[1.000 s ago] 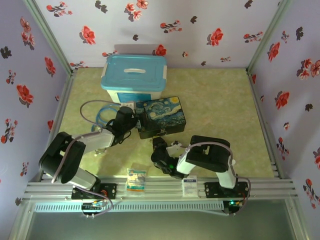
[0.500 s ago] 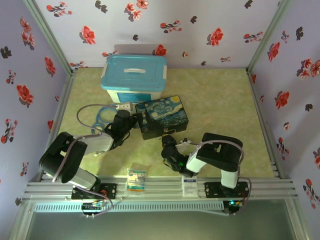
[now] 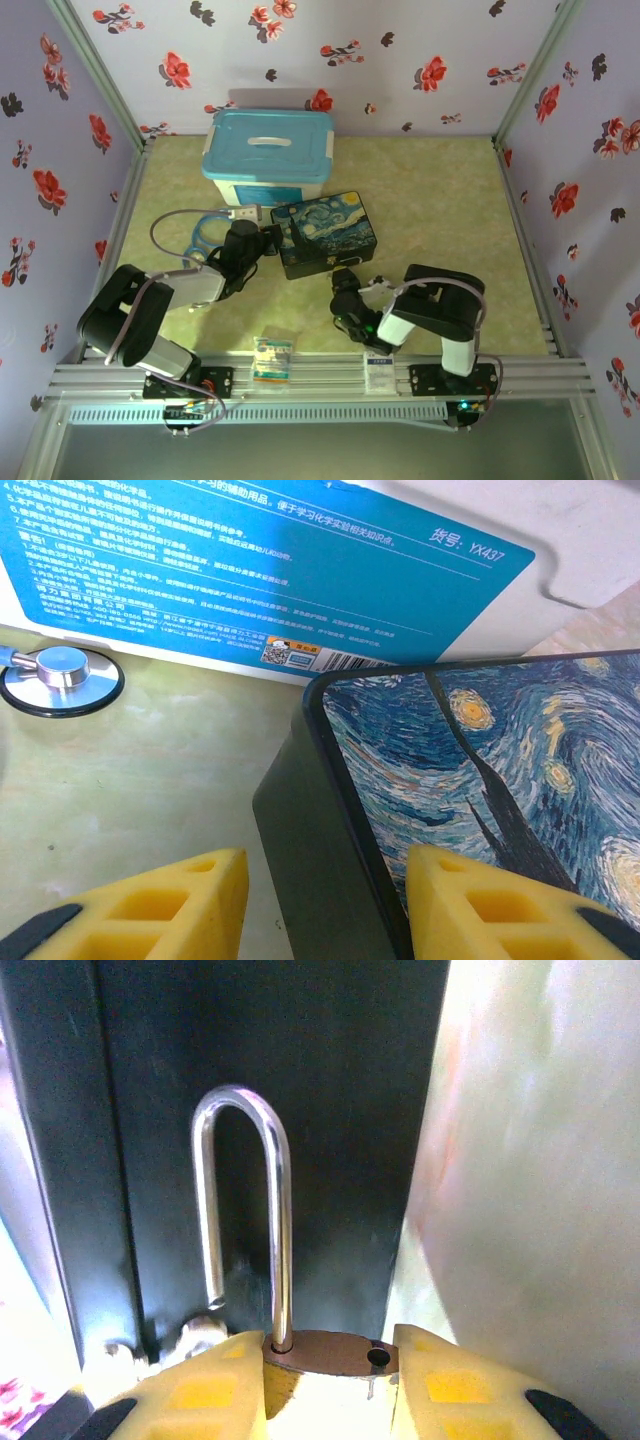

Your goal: Unlock the padlock with the key

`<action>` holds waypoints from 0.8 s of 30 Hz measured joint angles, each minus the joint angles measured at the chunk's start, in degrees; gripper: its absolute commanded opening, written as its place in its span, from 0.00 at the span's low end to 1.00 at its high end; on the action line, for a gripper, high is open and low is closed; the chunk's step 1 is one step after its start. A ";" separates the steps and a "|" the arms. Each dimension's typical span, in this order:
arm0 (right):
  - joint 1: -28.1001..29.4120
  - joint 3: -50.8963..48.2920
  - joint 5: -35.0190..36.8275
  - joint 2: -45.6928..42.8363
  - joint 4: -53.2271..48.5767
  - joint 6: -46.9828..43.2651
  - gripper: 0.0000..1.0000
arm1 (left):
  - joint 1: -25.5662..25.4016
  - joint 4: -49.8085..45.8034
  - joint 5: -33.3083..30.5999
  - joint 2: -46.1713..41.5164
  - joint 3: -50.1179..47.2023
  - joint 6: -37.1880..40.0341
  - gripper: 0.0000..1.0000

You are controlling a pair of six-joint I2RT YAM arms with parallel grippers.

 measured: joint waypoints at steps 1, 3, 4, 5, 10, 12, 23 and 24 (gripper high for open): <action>-0.42 -0.55 0.28 -1.16 -1.42 -0.22 0.09 | 0.04 0.15 -0.02 0.11 0.00 0.00 0.44; -1.07 -1.16 0.59 -2.54 -3.30 -0.44 0.08 | 0.13 0.68 -0.04 0.42 0.00 0.00 0.44; -1.27 -1.42 0.61 -2.80 -3.69 -0.52 0.08 | 0.17 0.96 -0.07 0.61 0.00 0.00 0.44; -1.40 -1.81 0.57 -2.82 -3.65 -0.66 0.08 | 0.22 1.25 -0.09 0.76 0.00 0.00 0.44; -4.37 -5.44 -3.26 -6.32 -3.17 -2.93 0.08 | 0.46 1.40 -0.22 0.87 0.09 0.00 0.46; -7.96 -6.25 -7.10 -11.45 -9.09 -4.90 0.08 | 0.74 0.92 -0.17 0.87 0.44 0.04 0.47; -25.05 4.35 -27.93 -44.06 -63.69 -30.62 0.09 | 3.45 -6.08 3.82 3.32 6.86 1.62 0.55; -26.71 5.42 -29.68 -44.68 -67.25 -33.05 0.09 | 3.52 -6.56 4.35 3.93 7.69 1.66 0.56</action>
